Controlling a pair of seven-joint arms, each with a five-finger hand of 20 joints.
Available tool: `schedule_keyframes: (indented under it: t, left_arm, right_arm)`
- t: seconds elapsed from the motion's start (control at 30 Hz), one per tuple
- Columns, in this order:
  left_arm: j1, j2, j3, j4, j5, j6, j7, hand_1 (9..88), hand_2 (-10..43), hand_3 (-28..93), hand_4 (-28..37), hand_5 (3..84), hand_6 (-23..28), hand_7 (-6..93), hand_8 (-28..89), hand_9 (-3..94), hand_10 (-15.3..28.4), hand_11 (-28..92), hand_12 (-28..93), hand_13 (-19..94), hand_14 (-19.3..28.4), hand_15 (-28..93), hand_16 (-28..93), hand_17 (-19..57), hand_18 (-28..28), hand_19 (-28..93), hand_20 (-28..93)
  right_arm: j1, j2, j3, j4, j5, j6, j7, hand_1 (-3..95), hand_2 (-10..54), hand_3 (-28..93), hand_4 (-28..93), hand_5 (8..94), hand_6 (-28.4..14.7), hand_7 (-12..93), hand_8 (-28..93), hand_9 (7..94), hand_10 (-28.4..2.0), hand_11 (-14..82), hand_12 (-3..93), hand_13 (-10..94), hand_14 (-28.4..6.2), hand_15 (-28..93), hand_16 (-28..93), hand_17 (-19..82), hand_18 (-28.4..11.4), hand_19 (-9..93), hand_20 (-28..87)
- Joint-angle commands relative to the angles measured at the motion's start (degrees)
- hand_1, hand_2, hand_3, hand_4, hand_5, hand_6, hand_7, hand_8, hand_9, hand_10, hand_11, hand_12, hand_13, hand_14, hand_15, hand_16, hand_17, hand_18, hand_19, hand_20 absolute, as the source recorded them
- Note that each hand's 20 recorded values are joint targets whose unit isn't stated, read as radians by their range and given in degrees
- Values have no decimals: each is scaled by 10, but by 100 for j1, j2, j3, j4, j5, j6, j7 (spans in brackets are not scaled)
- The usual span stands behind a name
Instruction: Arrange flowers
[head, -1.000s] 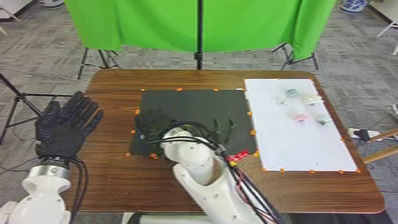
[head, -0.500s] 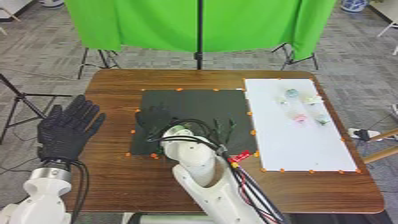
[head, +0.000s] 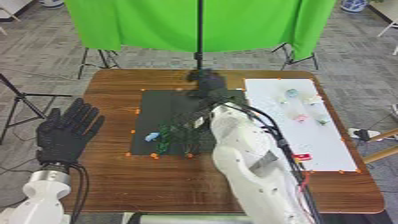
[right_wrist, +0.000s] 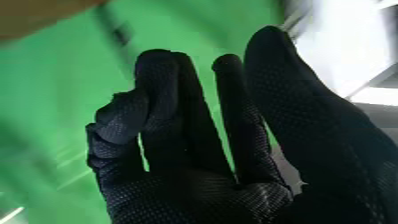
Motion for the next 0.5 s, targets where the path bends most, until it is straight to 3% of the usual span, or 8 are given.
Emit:
schedule_keyframes:
  t: [0.03,0.1,0.23,0.3,0.43,0.5]
  left_arm:
    - [445,-108,-174,-143,138,147,101,282,142,768,-283,502,93,179,-93,429,162,264,135,325,162,412,-75,-36,148,366,138]
    - [516,-127,-205,-181,151,158,132,282,143,767,-283,502,94,181,-93,429,162,264,135,325,162,409,-75,-35,147,365,137]
    - [572,-130,-173,-252,86,384,225,283,145,765,-283,503,93,183,-93,432,160,265,136,326,161,407,-72,-38,148,370,138]
    - [539,-125,-131,-232,36,400,257,284,150,765,-283,505,92,185,-94,434,160,267,135,328,160,409,-71,-41,149,375,140]
    - [445,-111,-61,-197,55,416,248,284,153,765,-283,506,91,189,-95,436,160,271,135,329,160,414,-69,-44,150,380,142]
    - [391,-83,-16,-228,-2,736,297,284,154,765,-283,506,91,190,-96,437,160,273,135,328,160,418,-68,-45,151,383,144]
  right_arm:
    - [-581,1600,1656,-58,-748,-762,94,529,-95,841,-283,498,-54,187,-139,409,-200,145,139,300,-206,484,122,219,-265,758,408]
    - [-901,1722,2052,-205,-472,-713,79,527,-95,836,-283,491,-53,190,-140,402,-199,143,135,294,-205,460,113,211,-262,743,394]
    - [-1263,1852,2450,-240,-420,-542,148,498,-95,829,-283,487,-53,196,-142,406,-196,147,131,307,-198,441,106,217,-253,734,366]
    - [-1289,1865,2547,-137,-317,-593,236,499,-95,830,-283,487,-52,197,-144,409,-193,146,129,313,-194,430,102,218,-249,730,353]
    - [-1304,1806,2674,117,-266,-647,223,520,-95,828,-283,482,-45,204,-145,398,-179,139,123,316,-183,392,97,217,-241,724,329]
    - [-1206,1751,2628,231,-77,-632,416,515,-95,819,-283,481,-44,206,-147,398,-178,139,121,328,-180,393,102,231,-243,751,336]
